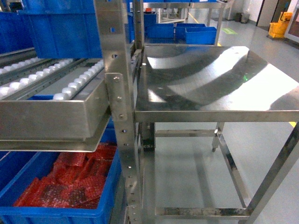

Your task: Pick blue part to blue bin on bottom shelf

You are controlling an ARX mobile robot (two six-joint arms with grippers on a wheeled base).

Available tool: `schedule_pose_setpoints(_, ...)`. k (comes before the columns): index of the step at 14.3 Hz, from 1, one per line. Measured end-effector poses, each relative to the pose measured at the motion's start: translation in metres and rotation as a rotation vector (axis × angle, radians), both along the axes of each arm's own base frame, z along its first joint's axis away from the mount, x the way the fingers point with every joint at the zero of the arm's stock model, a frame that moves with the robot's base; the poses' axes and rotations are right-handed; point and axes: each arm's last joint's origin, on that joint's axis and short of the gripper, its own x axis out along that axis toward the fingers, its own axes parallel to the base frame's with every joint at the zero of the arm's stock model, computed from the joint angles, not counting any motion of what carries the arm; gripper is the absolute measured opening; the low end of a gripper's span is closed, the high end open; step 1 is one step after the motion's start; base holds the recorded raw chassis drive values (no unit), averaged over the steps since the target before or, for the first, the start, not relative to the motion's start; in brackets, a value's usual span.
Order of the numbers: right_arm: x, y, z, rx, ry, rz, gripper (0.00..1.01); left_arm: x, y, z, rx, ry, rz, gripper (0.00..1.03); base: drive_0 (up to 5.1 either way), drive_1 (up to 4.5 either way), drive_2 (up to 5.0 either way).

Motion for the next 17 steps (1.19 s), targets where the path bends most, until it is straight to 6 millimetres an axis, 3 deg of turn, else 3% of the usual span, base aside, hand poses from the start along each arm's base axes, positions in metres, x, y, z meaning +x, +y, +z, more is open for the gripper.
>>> schedule_pose_setpoints(17, 0.0000, 0.0000, 0.0000, 0.000, 0.000, 0.000, 0.98, -0.0001, 0.0001, 0.0001, -0.001, -0.001, 0.001, 0.43, -4.9, 2.41, 2.4)
